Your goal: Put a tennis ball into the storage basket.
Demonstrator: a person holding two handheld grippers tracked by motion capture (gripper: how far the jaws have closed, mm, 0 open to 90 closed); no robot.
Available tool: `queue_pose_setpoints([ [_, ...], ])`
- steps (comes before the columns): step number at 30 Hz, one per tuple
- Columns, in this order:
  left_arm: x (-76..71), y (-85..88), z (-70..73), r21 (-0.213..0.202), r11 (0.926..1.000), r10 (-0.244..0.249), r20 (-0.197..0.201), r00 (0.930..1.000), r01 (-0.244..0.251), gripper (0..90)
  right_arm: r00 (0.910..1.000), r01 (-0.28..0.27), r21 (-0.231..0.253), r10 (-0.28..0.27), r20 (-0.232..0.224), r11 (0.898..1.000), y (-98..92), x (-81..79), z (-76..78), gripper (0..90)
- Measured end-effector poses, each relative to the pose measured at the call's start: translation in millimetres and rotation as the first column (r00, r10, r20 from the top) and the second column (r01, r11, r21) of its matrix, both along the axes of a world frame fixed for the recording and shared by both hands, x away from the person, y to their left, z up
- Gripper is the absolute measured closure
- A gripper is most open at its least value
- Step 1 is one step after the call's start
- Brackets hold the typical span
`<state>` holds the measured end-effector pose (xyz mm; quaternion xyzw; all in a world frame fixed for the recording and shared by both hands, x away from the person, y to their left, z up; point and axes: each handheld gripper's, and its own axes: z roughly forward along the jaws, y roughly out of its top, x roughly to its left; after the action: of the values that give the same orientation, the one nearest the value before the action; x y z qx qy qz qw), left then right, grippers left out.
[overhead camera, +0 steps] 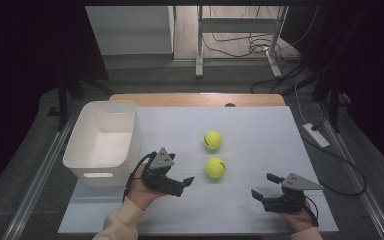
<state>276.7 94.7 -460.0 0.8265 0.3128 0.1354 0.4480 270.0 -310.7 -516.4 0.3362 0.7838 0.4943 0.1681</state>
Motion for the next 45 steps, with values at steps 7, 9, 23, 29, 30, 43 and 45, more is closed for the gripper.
queue_pose_setpoints([
  [7,4.2,-5.1,0.9,0.002,1.0000,-0.008,-0.006,1.0000,0.008,3.3,1.0000,-0.002,-0.005,0.002,0.000,1.000,0.4,0.2,-0.4,13.1],
  [9,5.3,-6.6,1.0,-0.001,0.9999,-0.011,-0.009,0.9999,0.011,3.2,1.0000,-0.001,-0.005,0.001,0.001,1.000,0.4,0.0,-0.4,13.1],
  [23,10.0,-17.5,0.6,0.006,0.9993,-0.037,-0.024,0.9990,0.038,3.0,1.0000,-0.007,-0.001,0.007,0.001,1.000,0.7,0.1,-0.3,13.1],
  [29,12.0,-22.6,0.9,0.001,0.9986,-0.053,-0.031,0.9981,0.053,3.0,1.0000,-0.007,0.000,0.007,0.001,1.000,0.7,-0.2,-0.1,13.2],
  [30,12.5,-24.5,0.7,0.002,0.9982,-0.059,-0.033,0.9977,0.059,2.8,1.0000,-0.007,-0.001,0.007,0.001,1.000,0.7,-0.2,-0.1,13.2],
  [43,21.5,-38.6,-4.0,0.021,0.9969,-0.075,-0.052,0.9959,0.076,2.5,1.0000,-0.005,0.005,0.005,-0.003,1.000,0.3,0.2,-0.4,13.2],
  [45,23.8,-40.7,-4.8,0.023,0.9968,-0.075,-0.058,0.9955,0.076,2.5,1.0000,-0.004,0.001,0.004,-0.004,1.000,0.1,0.3,-0.4,13.2],
])
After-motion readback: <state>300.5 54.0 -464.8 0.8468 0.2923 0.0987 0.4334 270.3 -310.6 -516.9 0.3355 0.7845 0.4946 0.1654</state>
